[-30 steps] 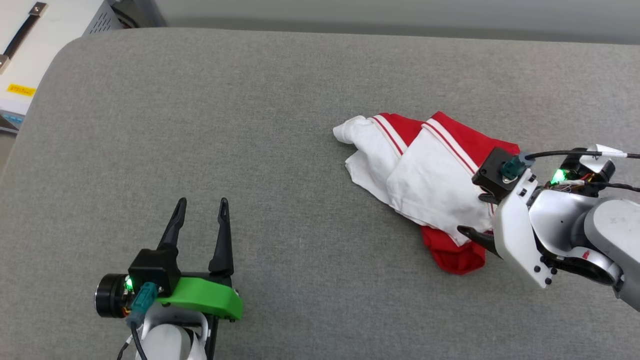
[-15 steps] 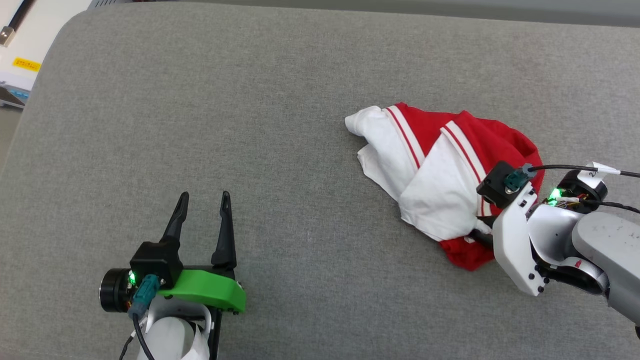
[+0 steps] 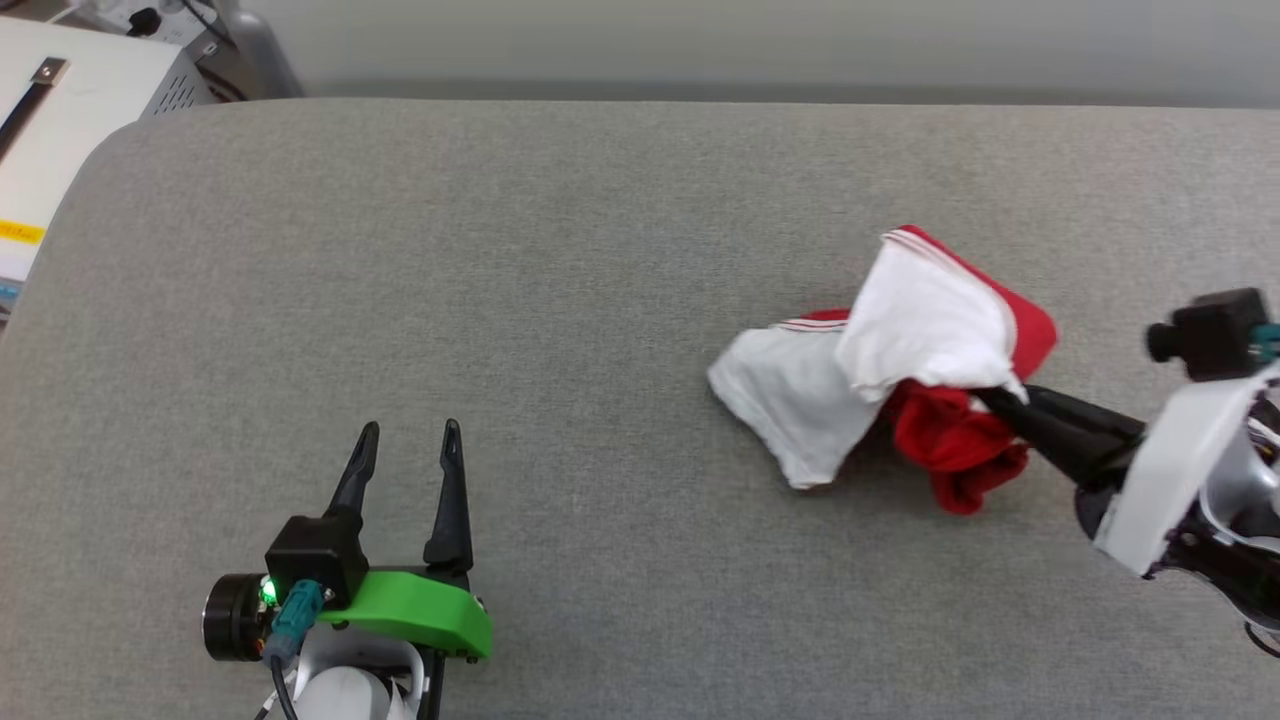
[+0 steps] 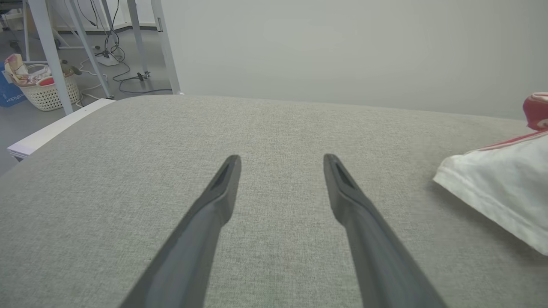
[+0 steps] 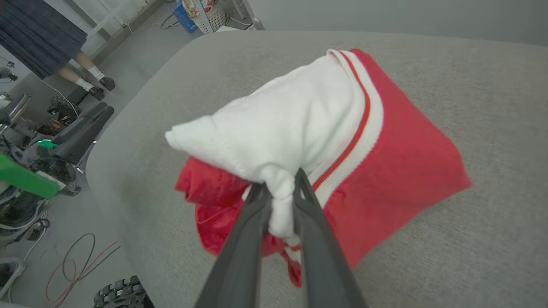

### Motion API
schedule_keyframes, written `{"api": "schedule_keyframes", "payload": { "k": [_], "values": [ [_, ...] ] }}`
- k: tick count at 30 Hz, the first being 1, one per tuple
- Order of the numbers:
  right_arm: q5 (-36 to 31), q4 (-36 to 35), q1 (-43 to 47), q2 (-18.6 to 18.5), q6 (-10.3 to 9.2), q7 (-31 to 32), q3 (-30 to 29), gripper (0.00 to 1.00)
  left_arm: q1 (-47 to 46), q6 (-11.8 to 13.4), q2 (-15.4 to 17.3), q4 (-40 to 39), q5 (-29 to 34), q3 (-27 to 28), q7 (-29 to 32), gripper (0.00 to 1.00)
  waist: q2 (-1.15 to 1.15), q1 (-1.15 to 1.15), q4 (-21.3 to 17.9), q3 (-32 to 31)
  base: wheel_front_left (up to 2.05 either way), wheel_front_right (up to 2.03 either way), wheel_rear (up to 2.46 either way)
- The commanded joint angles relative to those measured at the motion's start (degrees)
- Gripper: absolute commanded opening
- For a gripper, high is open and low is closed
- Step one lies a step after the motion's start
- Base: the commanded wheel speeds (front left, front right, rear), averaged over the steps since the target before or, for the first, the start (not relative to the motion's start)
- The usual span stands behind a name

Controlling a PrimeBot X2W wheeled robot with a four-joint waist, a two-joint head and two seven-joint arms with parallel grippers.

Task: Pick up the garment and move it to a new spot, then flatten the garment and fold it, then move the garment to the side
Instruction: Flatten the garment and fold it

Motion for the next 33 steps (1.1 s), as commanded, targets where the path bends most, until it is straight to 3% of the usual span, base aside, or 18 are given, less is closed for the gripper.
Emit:
{"api": "schedule_keyframes", "payload": {
  "k": [1,6,15,23,24,25,26,29,33],
  "values": [
    [1.9,0.2,2.0,-0.4,-0.03,-1.9,-1.6,0.0,0.6,0.4,-0.2,-0.1,0.0,-0.2,-0.3,1.0,0.0,-0.01,-0.8,-0.5,0.0,0.0,0.0],
    [6.7,5.3,7.9,-1.3,-0.03,-8.4,-6.6,0.0,0.6,0.5,-0.2,0.1,-0.3,-0.9,-0.3,1.0,0.0,-0.01,-1.2,-0.2,0.0,0.0,0.0],
    [12.5,21.1,16.7,-0.6,-0.03,-17.0,-12.8,0.0,0.8,0.9,-0.2,0.7,-0.7,-1.7,-0.3,1.0,0.0,-0.01,-0.5,0.1,0.0,0.0,0.0],
    [7.1,32.2,17.3,3.8,-0.03,-18.0,-10.8,0.0,1.0,1.2,-0.2,1.2,-0.9,-2.1,-0.3,1.0,0.0,-0.01,-0.7,0.1,0.0,0.0,0.0],
    [6.8,32.7,17.0,4.5,-0.03,-18.2,-11.2,0.11,1.0,1.2,-0.2,1.2,-0.9,-2.2,-0.3,1.0,0.0,-0.01,-0.7,0.0,0.0,0.0,0.0],
    [6.4,32.8,16.8,4.9,-0.03,-18.4,-11.6,0.49,1.1,1.3,-0.2,1.3,-1.0,-2.2,-0.3,1.0,0.0,-0.01,-0.8,-0.1,0.0,0.0,0.0],
    [5.1,33.0,16.5,5.1,-0.03,-18.6,-12.0,1.0,1.1,1.2,-0.2,1.5,-0.9,-2.2,-0.3,1.0,0.0,-0.01,-0.8,-0.3,0.0,0.0,0.0],
    [1.4,31.7,16.3,4.9,-0.03,-18.8,-15.3,1.0,1.4,1.2,-0.2,1.6,-0.7,-2.1,-0.3,1.0,0.0,-0.01,-0.9,-1.1,0.0,0.0,0.0],
    [-6.8,26.3,19.1,4.8,-0.03,-18.9,-25.7,1.0,2.1,1.4,-0.2,1.3,-0.4,-1.7,-0.3,1.0,0.0,-0.01,-1.2,-2.1,0.0,0.0,0.0]
  ]
}}
